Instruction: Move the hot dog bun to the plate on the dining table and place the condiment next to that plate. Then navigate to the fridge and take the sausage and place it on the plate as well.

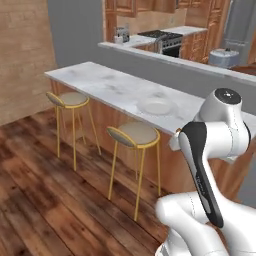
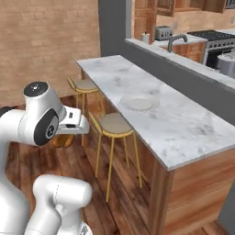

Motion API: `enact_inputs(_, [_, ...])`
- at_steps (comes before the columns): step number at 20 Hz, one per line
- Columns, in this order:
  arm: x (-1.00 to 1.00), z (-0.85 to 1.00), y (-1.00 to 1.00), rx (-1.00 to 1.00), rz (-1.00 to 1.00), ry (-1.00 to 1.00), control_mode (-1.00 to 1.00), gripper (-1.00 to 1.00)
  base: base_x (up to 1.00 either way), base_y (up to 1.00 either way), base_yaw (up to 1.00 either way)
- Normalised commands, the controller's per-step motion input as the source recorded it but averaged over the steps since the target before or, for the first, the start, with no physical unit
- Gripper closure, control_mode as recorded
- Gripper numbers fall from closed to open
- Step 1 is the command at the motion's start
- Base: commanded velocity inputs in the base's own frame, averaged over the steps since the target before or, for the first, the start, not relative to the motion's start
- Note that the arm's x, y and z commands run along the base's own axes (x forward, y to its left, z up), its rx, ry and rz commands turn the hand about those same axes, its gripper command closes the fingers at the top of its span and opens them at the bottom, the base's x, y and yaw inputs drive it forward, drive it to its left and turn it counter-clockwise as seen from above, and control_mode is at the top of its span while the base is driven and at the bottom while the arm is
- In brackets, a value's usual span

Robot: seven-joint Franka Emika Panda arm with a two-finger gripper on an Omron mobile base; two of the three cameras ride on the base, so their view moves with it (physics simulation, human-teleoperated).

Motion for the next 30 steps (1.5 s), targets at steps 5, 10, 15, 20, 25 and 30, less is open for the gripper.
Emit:
enact_inputs(5, [0.00,0.00,0.00,0.00,0.00,0.00,1.00,1.00,0.57,0.93,-0.62])
enact_inputs(10, [0.00,0.00,0.00,0.00,0.00,0.00,1.00,1.00,0.50,0.96,-0.61])
enact_inputs(15, [0.00,0.00,0.00,0.00,0.00,0.00,1.00,1.00,0.45,0.94,-0.59])
enact_inputs(20, [0.00,0.00,0.00,0.00,0.00,0.00,1.00,1.00,0.39,0.81,-0.56])
enact_inputs(25, [0.00,0.00,0.00,0.00,0.00,0.00,1.00,1.00,0.48,0.70,-0.54])
enact_inputs(30, [0.00,0.00,0.00,0.00,0.00,0.00,1.00,1.00,0.79,0.23,-0.42])
